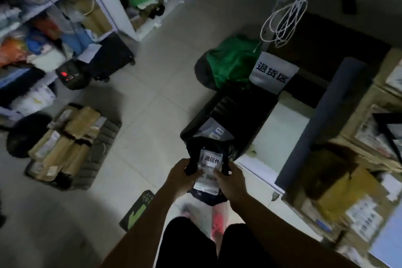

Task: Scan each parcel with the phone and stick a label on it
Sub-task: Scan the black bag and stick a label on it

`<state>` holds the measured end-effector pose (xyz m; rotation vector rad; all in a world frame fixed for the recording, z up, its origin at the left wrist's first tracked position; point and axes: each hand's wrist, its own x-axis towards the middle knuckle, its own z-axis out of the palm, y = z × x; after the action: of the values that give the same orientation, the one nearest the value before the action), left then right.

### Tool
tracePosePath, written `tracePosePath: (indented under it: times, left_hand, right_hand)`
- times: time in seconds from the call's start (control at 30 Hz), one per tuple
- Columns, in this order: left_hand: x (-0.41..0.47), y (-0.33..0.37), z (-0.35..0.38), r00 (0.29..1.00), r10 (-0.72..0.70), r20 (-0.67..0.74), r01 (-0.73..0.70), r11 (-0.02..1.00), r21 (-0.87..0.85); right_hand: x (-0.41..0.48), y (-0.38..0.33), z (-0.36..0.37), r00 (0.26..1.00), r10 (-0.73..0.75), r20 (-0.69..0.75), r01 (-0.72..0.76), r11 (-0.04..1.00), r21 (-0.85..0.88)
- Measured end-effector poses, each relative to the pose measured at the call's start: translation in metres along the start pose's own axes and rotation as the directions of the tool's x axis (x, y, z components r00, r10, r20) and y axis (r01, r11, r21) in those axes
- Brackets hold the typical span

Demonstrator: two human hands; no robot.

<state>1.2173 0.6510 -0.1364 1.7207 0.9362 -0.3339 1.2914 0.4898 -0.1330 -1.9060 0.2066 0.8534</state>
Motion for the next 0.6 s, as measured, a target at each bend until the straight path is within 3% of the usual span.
tracePosePath:
  times: [0.13,0.33,0.6]
  left_hand:
    - [0.095,0.035,-0.010,0.986,0.045,0.160,-0.050,0.998,0.023]
    - [0.254,0.054,0.001,0.908,0.124,0.400,-0.169,0.983,0.078]
    - [0.461,-0.002,0.061,0.863,0.091,0.497,-0.207,0.961,0.184]
  right_hand:
    - [0.071,-0.028,0.007,0.993,0.101,-0.063,-0.093,0.988,0.123]
    - [0.189,-0.034,0.028,0.959,0.217,-0.183,-0.179,0.962,0.205]
    - [0.396,0.050,0.073,0.896,0.317,-0.311,-0.240,0.935,0.262]
